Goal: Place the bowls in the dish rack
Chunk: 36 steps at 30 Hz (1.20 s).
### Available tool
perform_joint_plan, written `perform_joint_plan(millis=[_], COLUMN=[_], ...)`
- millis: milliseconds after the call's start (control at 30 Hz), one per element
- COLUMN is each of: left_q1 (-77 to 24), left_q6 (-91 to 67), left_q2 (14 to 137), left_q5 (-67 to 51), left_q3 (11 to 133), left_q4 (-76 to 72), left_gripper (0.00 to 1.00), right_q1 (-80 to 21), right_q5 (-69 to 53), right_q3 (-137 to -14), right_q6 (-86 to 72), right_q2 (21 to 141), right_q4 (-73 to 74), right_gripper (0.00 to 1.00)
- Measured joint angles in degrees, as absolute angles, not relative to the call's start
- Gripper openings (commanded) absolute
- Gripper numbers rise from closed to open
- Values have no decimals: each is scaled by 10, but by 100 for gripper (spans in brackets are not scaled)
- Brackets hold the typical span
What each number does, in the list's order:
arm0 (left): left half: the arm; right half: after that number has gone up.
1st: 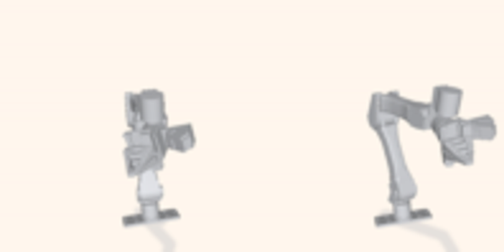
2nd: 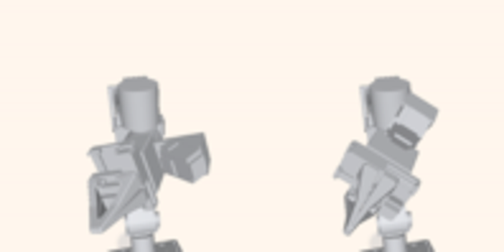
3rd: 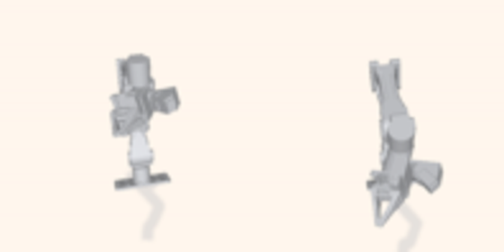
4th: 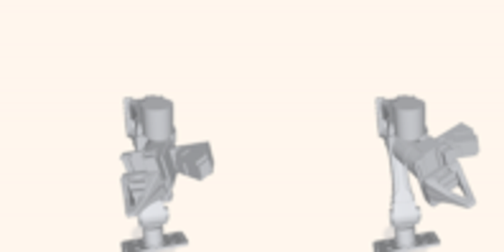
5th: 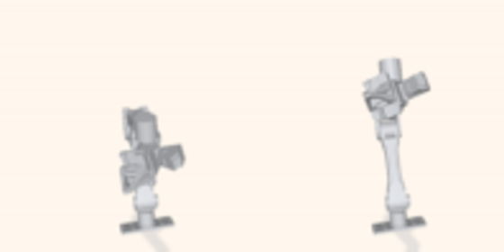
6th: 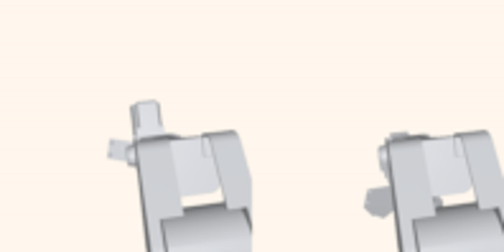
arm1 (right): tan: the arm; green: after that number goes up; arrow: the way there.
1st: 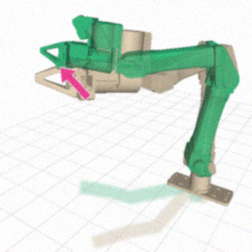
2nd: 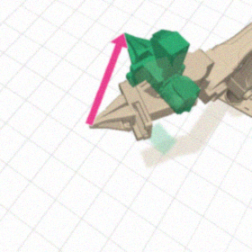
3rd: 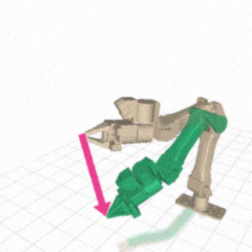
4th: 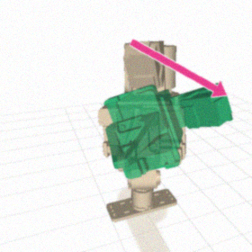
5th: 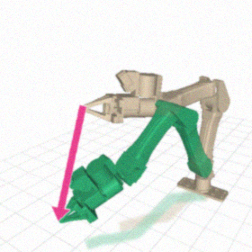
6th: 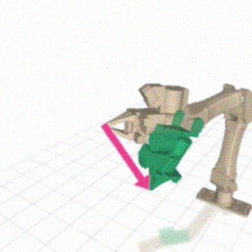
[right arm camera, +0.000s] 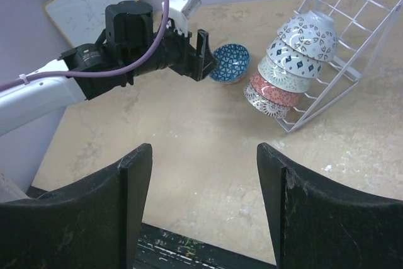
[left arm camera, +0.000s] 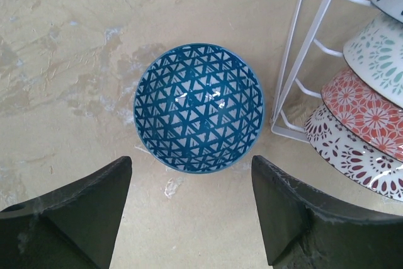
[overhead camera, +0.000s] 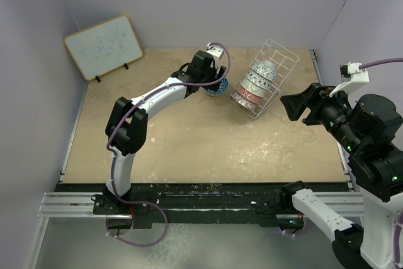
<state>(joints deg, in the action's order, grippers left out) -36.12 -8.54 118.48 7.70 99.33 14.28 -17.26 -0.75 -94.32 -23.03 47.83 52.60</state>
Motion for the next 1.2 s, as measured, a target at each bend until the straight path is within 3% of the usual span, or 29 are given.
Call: perform_joint_plan(millis=[567, 933, 1200], left_q1=[-358, -269, -274], left_q6=[51, -139, -190], left_q2=[1246, 1224, 1224], left_q5=[-71, -4, -11], left_q3=[1064, 977, 980], left_q4=[168, 126, 112], left_gripper=[74, 72, 71], right_q1=[-173, -173, -173], right_q5=[-7, -7, -7], right_q3=[-938, -936, -924], right_q6=[-229, -229, -229], right_q2=[480, 485, 489], right_q4=[524, 515, 506], right_gripper=[70, 70, 70])
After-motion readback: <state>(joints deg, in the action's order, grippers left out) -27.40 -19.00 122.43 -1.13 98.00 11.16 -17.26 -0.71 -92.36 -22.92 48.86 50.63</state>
